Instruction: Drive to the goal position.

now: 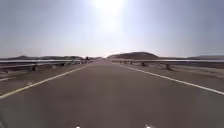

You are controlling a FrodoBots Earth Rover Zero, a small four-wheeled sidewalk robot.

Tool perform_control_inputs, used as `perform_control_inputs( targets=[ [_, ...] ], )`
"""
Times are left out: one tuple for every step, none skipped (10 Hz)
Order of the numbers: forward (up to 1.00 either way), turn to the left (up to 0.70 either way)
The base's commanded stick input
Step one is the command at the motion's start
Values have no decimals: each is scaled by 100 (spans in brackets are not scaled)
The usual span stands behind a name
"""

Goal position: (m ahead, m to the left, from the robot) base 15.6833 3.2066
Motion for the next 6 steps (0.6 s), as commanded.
perform_control_inputs(
  targets=[
    [70,0],
    [70,0],
    [70,0],
    [70,0],
    [70,0],
    [70,0]
  ],
)
